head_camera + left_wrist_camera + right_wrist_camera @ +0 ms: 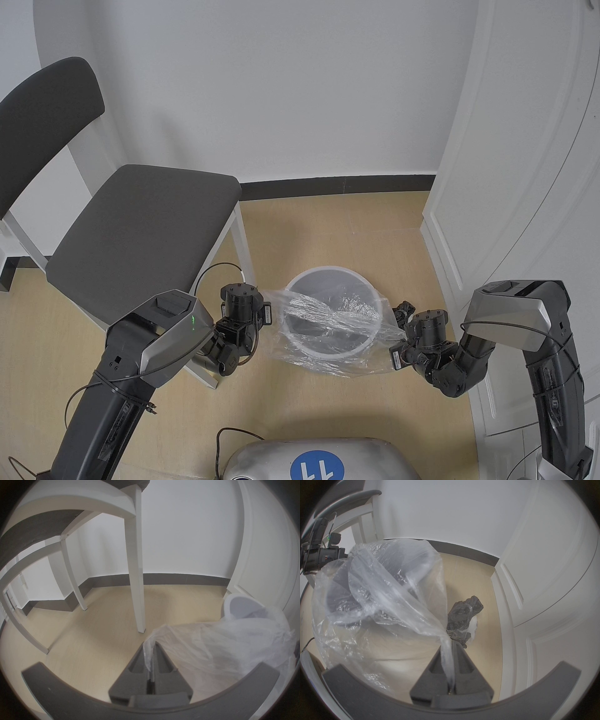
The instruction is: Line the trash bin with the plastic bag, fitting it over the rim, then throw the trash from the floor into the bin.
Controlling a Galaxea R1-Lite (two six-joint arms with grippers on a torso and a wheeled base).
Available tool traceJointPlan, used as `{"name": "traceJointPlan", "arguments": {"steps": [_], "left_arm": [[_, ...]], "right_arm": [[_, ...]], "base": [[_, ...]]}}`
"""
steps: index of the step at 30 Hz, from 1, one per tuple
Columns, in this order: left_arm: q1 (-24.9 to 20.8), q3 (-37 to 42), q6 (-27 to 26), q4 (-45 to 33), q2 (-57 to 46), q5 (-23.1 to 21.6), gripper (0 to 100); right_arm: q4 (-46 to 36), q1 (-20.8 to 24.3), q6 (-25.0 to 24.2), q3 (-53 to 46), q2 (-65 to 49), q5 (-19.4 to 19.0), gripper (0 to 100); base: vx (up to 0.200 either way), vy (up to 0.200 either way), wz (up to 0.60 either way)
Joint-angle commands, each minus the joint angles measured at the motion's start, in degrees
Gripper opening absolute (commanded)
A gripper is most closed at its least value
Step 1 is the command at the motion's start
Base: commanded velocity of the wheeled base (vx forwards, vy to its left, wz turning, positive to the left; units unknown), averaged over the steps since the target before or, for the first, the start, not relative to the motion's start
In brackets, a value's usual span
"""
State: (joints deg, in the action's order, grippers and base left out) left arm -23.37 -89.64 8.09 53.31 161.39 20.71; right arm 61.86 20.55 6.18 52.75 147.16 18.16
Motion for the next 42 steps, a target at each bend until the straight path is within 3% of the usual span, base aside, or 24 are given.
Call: {"name": "traceJointPlan", "arguments": {"steps": [1, 2, 7, 13, 24, 25, 31, 38, 42], "left_arm": [[-0.1, 1.7, 0.1, 2.1, -0.3, -0.9, 0], [-0.1, 1.9, 0.1, 2.3, -0.5, -1.1, 0], [-1.1, 7.7, 0.2, 3.1, -5.5, -1.6, 0], [-3.3, 18.8, 0.1, 6.3, -13.5, -6.6, 0], [-2.4, 18.7, -0.8, 4.1, -11.4, -7.2, 0], [-2.4, 18.7, -0.8, 3.9, -11.4, -7.2, 100], [-0.6, 19.1, -3.3, 1.3, -11.5, -7.2, 100], [-0.4, 21.7, -5.1, 1.9, -13.0, -7.2, 100], [-0.6, 24.2, -5.4, 1.9, -16.0, -8.4, 100]], "right_arm": [[0.0, 0.0, 0.4, -0.5, -0.1, 0.0, 0], [0.1, 0.0, 0.4, -0.7, -0.1, 0.0, 100], [0.7, -0.3, -0.1, -1.2, -1.4, -0.8, 100], [0.5, -0.9, 0.1, -6.9, -8.5, -4.3, 100], [0.0, -2.4, 2.2, -13.1, -15.5, -9.6, 100], [0.0, -2.4, 2.2, -13.2, -15.4, -9.6, 100], [-0.4, -2.4, 5.7, -15.0, -13.0, -12.3, 100], [0.3, -1.9, 6.3, -15.2, -10.1, -13.6, 100], [0.5, -1.3, 6.2, -18.9, -15.4, -17.9, 100]], "base": [[0.0, 0.0, 0.0], [0.0, 0.0, 0.0], [0.0, 0.0, 0.0], [0.0, 0.0, 0.0], [0.0, 0.0, 0.0], [0.0, 0.0, 0.0], [0.0, 0.0, 0.0], [0.0, 0.0, 0.0], [0.0, 0.0, 0.0]]}}
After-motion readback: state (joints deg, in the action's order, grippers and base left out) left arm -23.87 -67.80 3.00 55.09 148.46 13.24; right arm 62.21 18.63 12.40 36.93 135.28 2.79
